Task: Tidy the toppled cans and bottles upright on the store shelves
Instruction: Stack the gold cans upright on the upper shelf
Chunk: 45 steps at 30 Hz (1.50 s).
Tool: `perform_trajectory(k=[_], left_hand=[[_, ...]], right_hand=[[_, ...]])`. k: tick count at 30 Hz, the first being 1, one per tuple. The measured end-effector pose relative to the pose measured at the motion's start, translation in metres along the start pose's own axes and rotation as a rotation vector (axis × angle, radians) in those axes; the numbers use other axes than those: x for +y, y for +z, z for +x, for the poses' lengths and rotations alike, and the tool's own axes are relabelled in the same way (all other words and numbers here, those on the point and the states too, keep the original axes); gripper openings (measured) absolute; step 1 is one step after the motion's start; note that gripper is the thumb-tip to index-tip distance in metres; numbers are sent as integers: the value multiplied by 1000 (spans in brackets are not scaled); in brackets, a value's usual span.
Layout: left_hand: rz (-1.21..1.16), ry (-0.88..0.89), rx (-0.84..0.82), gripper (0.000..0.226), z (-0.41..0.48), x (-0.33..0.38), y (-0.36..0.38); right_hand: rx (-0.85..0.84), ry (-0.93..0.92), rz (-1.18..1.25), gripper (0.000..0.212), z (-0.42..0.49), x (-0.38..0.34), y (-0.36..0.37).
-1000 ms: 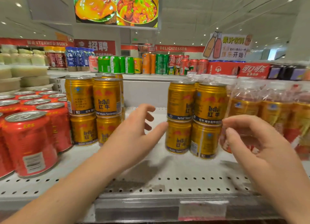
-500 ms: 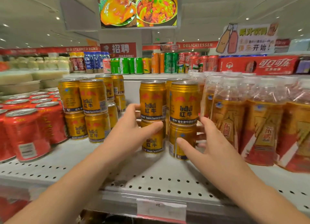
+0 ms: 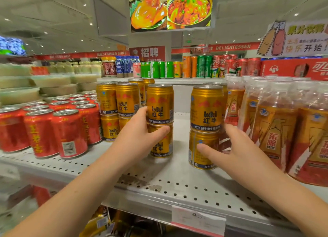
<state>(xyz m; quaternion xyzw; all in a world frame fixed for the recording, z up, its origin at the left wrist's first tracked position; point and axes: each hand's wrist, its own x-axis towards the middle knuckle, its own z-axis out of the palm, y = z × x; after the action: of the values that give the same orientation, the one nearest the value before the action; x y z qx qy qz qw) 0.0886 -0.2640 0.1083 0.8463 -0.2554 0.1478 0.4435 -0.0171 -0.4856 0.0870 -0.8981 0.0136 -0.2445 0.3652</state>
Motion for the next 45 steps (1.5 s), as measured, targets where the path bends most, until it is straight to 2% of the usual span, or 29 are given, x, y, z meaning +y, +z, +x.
perform_trajectory(k=[4,9,17,20,28,30,31,33,34,36,38,40,42,45], left_hand=[[-4,37,13,62,16,-5,13],[-121,-39,-27,58,49,-16,28],[-259,-106,1,65,68,-24,46],[-232,-101,7,70,66,-25,49],[-131,-142,-7,66,49,-22,43],[-5,-47,-35,60,34,-26,34],[57,3,-54,59,25,-29,28],[161,50,-104,56,7,-39,17],[217,58,-124,50,1,-43,11],[296,77,-149,32,-6,-50,-2],[311,96,-157,19,-8,-54,-15],[347,110,-154,15,-9,-57,-26],[424,135,-130,16,-10,-63,-34],[529,162,-80,20,-9,-74,-43]], right_hand=[[-1,-5,54,47,1,-9,10],[56,-12,88,44,-6,-13,19],[111,-14,127,38,-10,-13,26],[116,3,82,40,-10,-12,26],[101,34,12,45,-16,-19,22],[208,-44,-89,55,-25,-21,18],[312,-126,-114,50,-30,-23,16],[429,-281,-97,25,-41,-37,19],[423,-343,-93,19,-45,-45,24],[249,-353,-45,23,-47,-57,42],[7,-217,24,37,-34,-71,64],[-131,-35,-4,56,-9,-77,84],[-144,54,-100,65,19,-79,98],[-56,97,-161,65,48,-81,116]])
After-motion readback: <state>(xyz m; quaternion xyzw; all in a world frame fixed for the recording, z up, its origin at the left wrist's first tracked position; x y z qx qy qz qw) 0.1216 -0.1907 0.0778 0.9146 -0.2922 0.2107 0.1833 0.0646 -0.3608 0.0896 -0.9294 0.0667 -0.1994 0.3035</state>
